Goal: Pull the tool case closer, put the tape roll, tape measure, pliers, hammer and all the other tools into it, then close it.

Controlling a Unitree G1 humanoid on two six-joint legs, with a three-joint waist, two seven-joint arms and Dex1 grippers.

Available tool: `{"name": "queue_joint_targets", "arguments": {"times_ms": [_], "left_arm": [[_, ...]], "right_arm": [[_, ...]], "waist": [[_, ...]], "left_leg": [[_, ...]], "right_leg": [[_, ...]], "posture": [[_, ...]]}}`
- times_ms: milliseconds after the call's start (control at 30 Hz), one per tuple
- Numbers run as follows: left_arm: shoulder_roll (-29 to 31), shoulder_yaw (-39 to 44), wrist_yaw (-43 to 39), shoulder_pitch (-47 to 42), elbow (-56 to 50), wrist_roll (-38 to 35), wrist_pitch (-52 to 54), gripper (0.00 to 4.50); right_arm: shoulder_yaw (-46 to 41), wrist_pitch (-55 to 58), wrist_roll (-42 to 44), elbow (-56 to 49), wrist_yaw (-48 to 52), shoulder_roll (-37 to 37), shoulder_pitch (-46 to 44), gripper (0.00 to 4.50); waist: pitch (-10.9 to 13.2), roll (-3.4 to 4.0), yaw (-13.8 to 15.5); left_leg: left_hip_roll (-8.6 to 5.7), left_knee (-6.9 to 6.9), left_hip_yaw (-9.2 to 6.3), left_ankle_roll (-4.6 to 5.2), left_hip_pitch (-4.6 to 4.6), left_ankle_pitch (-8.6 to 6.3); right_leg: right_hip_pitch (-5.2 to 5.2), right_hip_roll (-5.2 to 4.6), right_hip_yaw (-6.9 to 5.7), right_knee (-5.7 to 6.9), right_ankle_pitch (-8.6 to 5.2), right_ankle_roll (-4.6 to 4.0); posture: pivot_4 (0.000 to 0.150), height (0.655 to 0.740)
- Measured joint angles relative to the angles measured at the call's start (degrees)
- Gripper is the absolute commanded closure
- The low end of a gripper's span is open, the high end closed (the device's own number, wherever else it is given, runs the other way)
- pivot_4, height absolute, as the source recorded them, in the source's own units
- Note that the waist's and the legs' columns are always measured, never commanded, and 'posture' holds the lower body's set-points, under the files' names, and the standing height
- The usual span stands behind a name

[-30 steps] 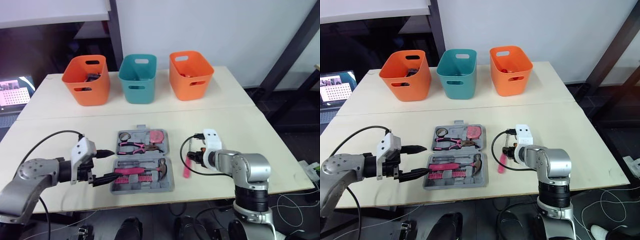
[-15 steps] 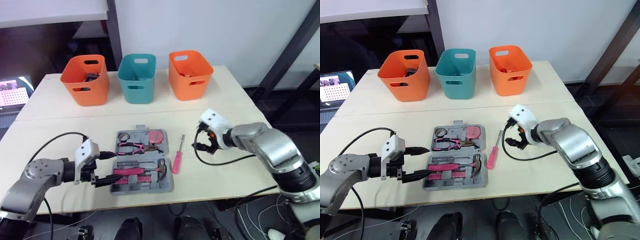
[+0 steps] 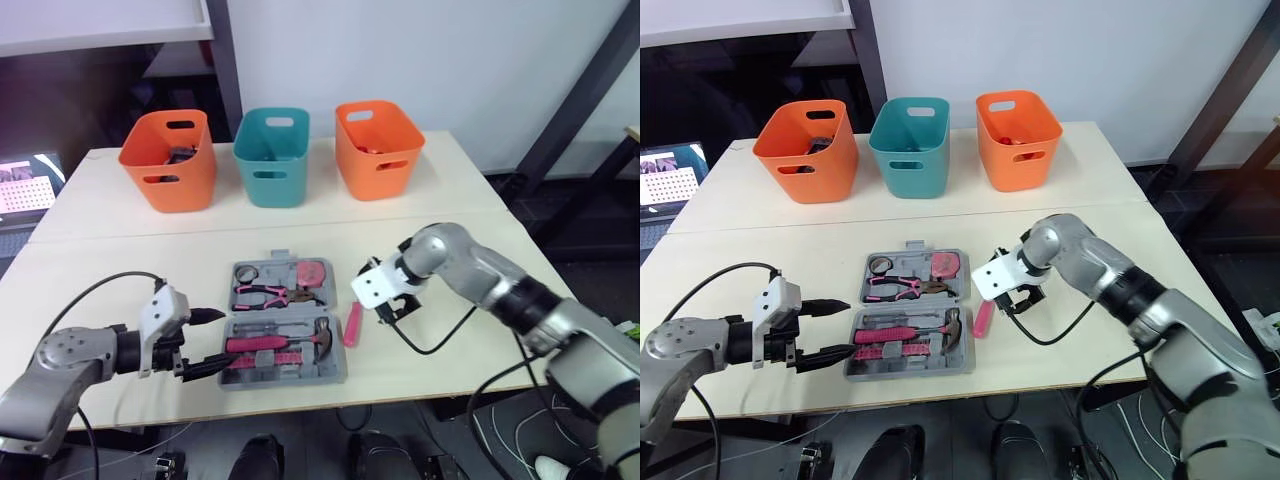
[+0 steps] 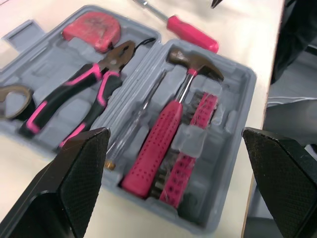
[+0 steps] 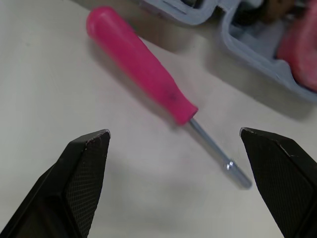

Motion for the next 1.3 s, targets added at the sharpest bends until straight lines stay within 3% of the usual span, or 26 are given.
{"name": "queue_joint_targets", "arguments": {"times_ms": [333,433,667,900,1000,1300], "left_arm": [[0.2,2.1,1.1,2.2,-1.1,0.1,0.0,0.0],[0.1,2.2,1.4,2.5,-1.3,0.2,0.0,0.0],[0.1,1.8,1.3,2.2,-1.6,0.3,0.0,0.0],[0.0,-0.1,0.7,0.3,-0.4,1.0,0.0,0.0],[-0.1,-0.5,0.6,-0.5,-0.3,1.1,-0.1,0.0],[-0.8,-2.7,-1.7,-2.8,1.7,1.0,-1.4,0.0]], "right_arm": [[0.9,-15.8,-8.7,24.0,-0.5,11.6,-5.8,0.05],[1.0,-20.0,-11.5,29.0,-1.4,13.9,-7.3,0.85],[0.2,-24.6,-14.4,34.6,-1.8,16.2,-8.0,4.03],[-3.0,-21.7,-13.7,32.7,1.5,15.3,-6.6,4.12],[-5.2,-16.4,-12.6,27.1,5.2,12.1,-4.1,4.12],[-17.9,17.3,-6.0,-13.5,17.6,-5.7,17.7,4.12]], "waist": [[0.0,0.0,-0.2],[0.0,-0.04,-0.2],[-0.1,-0.1,-1.5],[0.0,-0.08,-1.3],[0.0,-0.05,-0.7],[0.0,0.01,0.4]], "left_leg": [[0.0,-0.03,-0.01,-0.02,0.11,0.01],[0.01,-0.04,0.0,-0.02,0.36,0.01],[0.06,-0.05,0.04,-0.05,1.06,0.03],[0.06,-0.1,0.05,-0.08,0.97,0.05],[0.03,-0.09,0.08,-0.08,0.8,0.04],[0.04,-0.13,0.31,-0.09,0.72,0.03]], "right_leg": [[0.06,0.02,0.02,0.07,0.01,-0.01],[0.27,0.02,0.03,0.07,0.0,-0.04],[0.81,0.04,0.1,0.14,-0.09,-0.23],[0.64,0.08,0.18,0.29,-0.02,-0.34],[0.55,0.06,0.22,0.21,0.04,-0.13],[0.42,0.02,0.31,0.09,-0.08,-0.22]], "posture": [[0.15,0.74],[0.15,0.74],[0.15,0.74],[0.15,0.74],[0.15,0.74],[0.15,0.74]]}}
